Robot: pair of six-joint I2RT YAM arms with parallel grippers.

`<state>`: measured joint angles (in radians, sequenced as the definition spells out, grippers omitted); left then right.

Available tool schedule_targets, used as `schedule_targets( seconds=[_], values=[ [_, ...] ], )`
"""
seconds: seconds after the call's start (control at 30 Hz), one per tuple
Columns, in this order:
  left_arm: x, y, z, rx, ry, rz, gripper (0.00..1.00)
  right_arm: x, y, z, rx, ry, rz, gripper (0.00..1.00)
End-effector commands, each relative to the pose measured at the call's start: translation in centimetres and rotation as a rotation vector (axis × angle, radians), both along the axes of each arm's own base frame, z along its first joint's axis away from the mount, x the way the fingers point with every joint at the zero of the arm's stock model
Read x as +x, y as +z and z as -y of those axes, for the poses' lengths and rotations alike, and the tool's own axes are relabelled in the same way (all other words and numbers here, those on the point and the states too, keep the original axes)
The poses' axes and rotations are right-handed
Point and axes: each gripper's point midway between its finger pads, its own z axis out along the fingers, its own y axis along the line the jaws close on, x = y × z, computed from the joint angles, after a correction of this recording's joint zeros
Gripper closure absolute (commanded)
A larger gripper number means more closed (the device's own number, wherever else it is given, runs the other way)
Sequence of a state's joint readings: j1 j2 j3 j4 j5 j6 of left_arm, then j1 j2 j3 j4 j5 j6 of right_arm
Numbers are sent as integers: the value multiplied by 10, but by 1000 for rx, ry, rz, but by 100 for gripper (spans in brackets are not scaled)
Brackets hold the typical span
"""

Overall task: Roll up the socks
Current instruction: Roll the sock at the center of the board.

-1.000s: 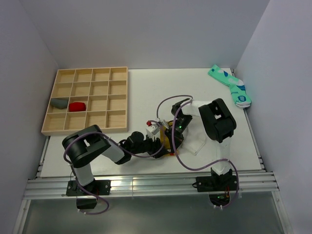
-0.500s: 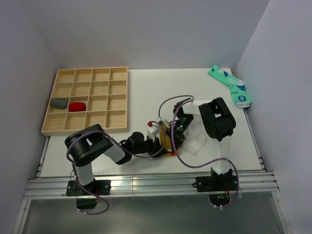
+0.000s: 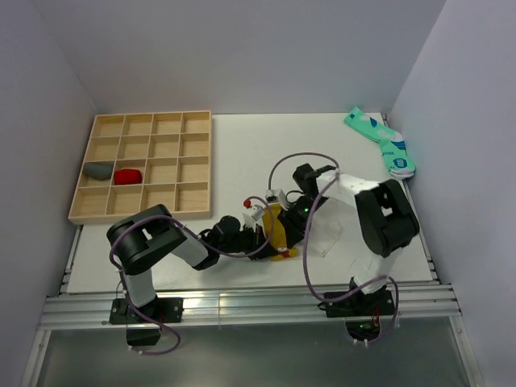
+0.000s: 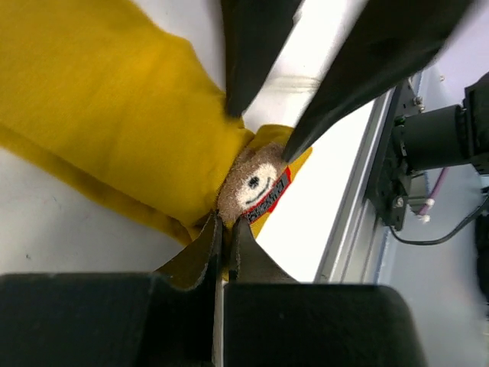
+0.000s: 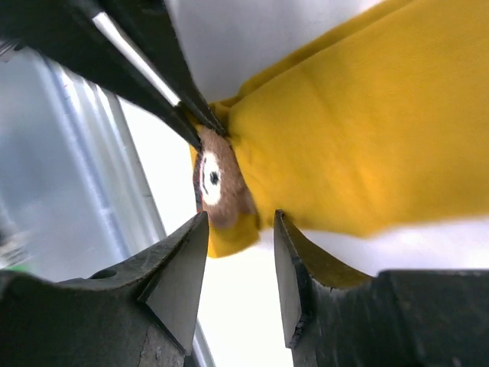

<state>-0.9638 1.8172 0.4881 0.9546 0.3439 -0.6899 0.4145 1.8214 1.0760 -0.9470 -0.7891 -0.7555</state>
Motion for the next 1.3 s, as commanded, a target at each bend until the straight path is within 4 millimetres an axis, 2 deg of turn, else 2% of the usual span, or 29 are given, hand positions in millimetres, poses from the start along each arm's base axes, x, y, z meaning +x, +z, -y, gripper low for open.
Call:
schedule_targets(
  seconds=[0.0, 0.03, 0.1, 0.13, 0.2, 0.23, 0.3, 0.4, 0.43, 0.47, 0.6, 0.63, 0.83, 1.03, 1.27],
  values=[
    [-18, -27, -16, 70, -3, -168, 100, 34, 17, -1, 36, -50, 262, 53],
    [-21, -28, -19, 66, 7, -205, 100, 31, 15, 2, 31, -54, 278, 52],
    [-21, -29, -24, 62, 13, -256, 100, 39, 24, 5, 38, -62, 385, 53],
    [-24, -31, -27, 60, 17, -294, 100, 35, 21, 9, 33, -60, 395, 53],
    [-27, -32, -31, 56, 15, -348, 100, 37, 27, 11, 48, -46, 476, 53],
    [-26, -32, -32, 58, 27, -392, 100, 32, 24, 14, 47, -36, 482, 54],
    [-29, -33, -35, 65, 20, -457, 100, 30, 30, 16, 68, -7, 546, 56],
    [-32, -38, -36, 132, 20, -536, 100, 25, 34, 17, 93, 28, 621, 57],
    [-28, -35, -32, 142, 21, -542, 100, 19, 29, 20, 92, 41, 627, 57],
    [-28, -34, -31, 152, 16, -551, 100, 18, 34, 20, 102, 51, 668, 56],
    [-31, -36, -29, 219, 4, -635, 100, 9, 35, 13, 112, 104, 792, 56],
    [-32, -35, -28, 229, -1, -662, 100, 1, 35, 10, 121, 136, 817, 55],
    [-29, -31, -23, 230, -2, -744, 100, -23, 30, -3, 155, 232, 857, 54],
    [-26, -30, -17, 241, -2, -779, 100, -36, 20, -9, 160, 294, 859, 50],
    [-21, -31, -18, 224, 9, -809, 100, -46, 9, -13, 143, 334, 867, 51]
  ],
)
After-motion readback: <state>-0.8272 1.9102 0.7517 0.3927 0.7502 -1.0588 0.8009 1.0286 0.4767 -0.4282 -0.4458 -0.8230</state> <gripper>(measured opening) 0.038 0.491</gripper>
